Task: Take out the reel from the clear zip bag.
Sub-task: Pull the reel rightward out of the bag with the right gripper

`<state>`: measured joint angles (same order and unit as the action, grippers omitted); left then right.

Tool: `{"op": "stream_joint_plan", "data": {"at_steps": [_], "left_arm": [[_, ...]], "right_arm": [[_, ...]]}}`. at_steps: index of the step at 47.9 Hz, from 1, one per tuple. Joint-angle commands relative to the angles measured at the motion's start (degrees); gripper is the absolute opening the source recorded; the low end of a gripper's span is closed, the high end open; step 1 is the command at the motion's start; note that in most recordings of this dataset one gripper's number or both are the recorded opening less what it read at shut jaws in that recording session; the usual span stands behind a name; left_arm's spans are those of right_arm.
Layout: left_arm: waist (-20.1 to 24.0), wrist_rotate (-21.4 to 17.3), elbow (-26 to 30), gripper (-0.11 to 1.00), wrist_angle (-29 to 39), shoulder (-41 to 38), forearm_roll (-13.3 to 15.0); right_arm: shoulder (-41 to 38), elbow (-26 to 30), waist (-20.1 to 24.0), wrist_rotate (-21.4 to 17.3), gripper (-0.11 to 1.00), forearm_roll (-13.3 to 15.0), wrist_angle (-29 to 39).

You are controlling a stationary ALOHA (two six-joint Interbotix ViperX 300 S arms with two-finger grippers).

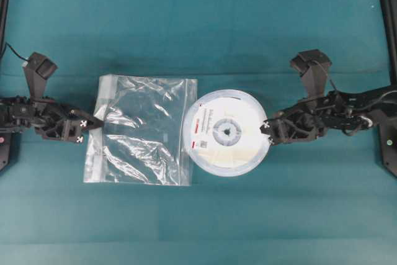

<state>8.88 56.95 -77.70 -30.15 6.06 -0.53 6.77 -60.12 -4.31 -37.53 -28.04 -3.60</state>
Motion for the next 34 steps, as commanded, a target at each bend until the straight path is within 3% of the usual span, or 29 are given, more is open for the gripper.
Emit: {"op": "stream_joint_plan", "data": {"at_steps": [1,34], "left_arm": [[-0.2,-0.1,0.6,0.0,-0.1,-0.3,-0.2],[-0.2,0.0,0.6,0.0,-0.1,-0.3,-0.2]], "right_arm": [[1.5,-0.4,0.1,-0.4,0.04,-0.1,-0.2],[8.4,-5.4,-1.4,-0.4,0.04,-0.2,2.3]]}}
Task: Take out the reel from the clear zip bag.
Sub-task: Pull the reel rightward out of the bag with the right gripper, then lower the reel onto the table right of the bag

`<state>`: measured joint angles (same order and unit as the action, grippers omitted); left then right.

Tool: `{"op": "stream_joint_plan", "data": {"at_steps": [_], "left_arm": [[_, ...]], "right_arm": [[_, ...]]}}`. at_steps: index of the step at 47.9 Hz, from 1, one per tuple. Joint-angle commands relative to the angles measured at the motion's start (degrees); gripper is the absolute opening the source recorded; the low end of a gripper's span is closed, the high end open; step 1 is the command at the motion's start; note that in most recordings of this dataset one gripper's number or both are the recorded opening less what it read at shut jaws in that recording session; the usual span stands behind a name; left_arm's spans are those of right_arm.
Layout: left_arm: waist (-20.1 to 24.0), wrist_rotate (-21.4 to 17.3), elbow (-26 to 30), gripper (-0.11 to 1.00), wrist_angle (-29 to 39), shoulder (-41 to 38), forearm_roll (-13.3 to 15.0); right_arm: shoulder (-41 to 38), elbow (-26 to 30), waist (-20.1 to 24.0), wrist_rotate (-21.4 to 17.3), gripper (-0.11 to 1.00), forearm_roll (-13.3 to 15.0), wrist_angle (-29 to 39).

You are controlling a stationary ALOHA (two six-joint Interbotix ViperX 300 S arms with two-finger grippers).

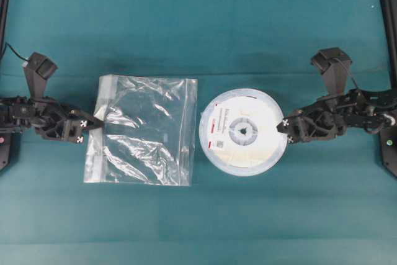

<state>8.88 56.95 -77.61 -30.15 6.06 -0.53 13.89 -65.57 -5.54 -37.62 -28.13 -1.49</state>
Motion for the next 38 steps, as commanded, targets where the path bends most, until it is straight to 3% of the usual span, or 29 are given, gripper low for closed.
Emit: {"op": "stream_joint_plan", "data": {"at_steps": [1,38], "left_arm": [[-0.2,0.0,0.5,0.0,-0.1,-0.3,-0.2],[-0.2,0.0,0.6,0.0,-0.1,-0.3,-0.2]], "right_arm": [[1.5,-0.2,-0.2,-0.4,0.04,-0.1,0.3],[2.3,-0.4,-0.8,-1.3,0.04,-0.3,-0.4]]}}
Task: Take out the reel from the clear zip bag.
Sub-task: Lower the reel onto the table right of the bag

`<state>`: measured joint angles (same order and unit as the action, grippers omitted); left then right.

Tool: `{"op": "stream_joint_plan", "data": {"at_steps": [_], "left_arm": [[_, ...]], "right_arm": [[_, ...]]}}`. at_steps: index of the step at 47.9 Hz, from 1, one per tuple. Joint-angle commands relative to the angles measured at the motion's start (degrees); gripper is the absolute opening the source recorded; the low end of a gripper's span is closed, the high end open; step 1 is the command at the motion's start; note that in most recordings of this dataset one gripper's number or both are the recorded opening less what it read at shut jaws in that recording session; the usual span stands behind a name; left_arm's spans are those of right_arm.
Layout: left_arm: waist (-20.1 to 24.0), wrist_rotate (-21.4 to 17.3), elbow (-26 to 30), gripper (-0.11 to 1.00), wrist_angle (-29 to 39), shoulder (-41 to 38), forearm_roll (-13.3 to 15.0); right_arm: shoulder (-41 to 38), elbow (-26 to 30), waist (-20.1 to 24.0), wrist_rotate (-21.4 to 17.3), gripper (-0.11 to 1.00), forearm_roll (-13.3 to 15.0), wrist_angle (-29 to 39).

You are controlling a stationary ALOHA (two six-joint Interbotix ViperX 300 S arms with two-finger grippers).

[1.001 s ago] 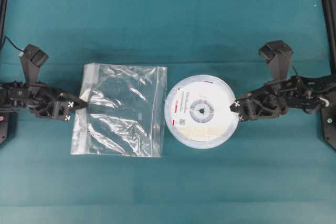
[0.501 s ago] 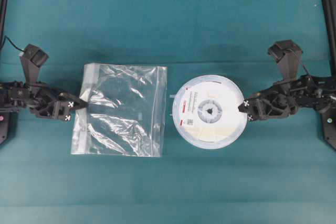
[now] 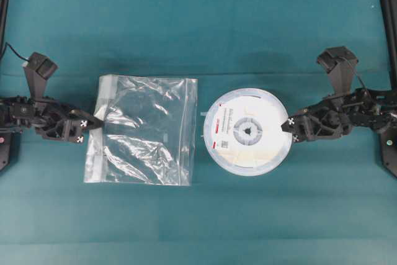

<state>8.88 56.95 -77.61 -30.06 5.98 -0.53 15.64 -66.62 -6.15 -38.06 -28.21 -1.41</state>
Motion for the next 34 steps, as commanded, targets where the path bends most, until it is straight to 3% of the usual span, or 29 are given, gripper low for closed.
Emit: {"op": "stream_joint_plan", "data": {"at_steps": [1,13,16,20,29,32,34], "left_arm": [[-0.2,0.0,0.6,0.0,-0.2,-0.2,-0.2],[-0.2,0.0,1.0,0.0,-0.2,-0.2,-0.2],[-0.2,0.0,1.2,0.0,-0.2,-0.2,-0.2],[-0.2,-0.1,1.7,0.0,-0.2,-0.2,-0.2],[-0.2,-0.1,1.8,0.0,-0.2,-0.3,-0.2],[-0.2,-0.1,1.9,0.0,-0.3,-0.3,-0.2],[-0.2,-0.2,1.9,0.0,-0.2,-0.3,-0.2]], "right_arm": [[0.5,0.6,-0.2,-1.0,0.04,-0.2,-0.5],[0.6,0.7,-0.2,-1.3,0.04,-0.2,-0.5],[0.6,0.7,-0.2,-1.6,0.09,-0.3,-0.4],[0.6,0.7,-0.2,-2.9,0.25,-0.4,-0.2],[0.7,0.7,-0.1,-4.2,0.76,-0.1,0.0],[0.6,0.8,0.0,-4.1,0.89,0.1,0.0],[0.7,0.9,0.0,-4.1,0.91,0.3,0.0]]}}
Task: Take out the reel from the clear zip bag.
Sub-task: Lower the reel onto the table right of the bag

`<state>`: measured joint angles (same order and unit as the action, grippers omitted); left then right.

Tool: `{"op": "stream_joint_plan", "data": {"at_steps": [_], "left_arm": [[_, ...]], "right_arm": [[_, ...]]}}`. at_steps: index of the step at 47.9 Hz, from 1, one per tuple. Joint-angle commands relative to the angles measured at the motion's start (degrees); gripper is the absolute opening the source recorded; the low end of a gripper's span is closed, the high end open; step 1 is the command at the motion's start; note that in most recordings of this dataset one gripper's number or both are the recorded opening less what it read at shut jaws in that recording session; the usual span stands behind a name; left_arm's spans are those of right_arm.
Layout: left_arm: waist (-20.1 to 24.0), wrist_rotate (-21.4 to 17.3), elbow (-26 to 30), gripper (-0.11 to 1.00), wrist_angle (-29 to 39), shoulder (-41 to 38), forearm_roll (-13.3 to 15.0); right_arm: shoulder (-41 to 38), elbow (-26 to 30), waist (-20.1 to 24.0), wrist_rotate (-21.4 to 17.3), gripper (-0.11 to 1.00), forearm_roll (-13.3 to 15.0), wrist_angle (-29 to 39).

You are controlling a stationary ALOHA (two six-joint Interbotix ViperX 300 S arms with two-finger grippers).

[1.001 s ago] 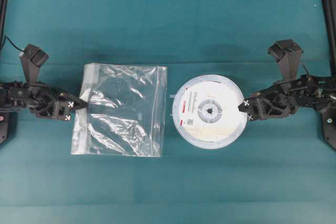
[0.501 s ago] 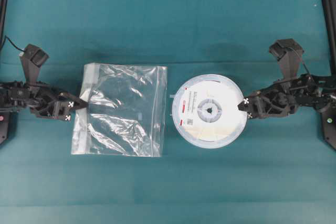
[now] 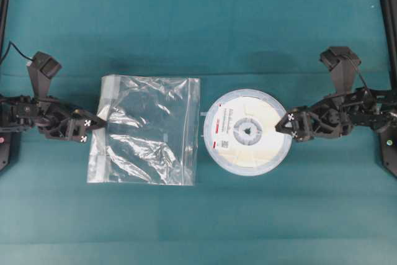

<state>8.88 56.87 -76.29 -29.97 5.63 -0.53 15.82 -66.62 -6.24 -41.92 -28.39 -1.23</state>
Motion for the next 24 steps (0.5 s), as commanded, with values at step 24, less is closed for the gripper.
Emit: {"op": "stream_joint_plan", "data": {"at_steps": [24], "left_arm": [[-0.2,-0.2,0.8,0.37,-0.4,0.4,-0.2]], "right_arm": [[0.5,1.1,0.1,0.5,0.89,1.2,1.2]]}}
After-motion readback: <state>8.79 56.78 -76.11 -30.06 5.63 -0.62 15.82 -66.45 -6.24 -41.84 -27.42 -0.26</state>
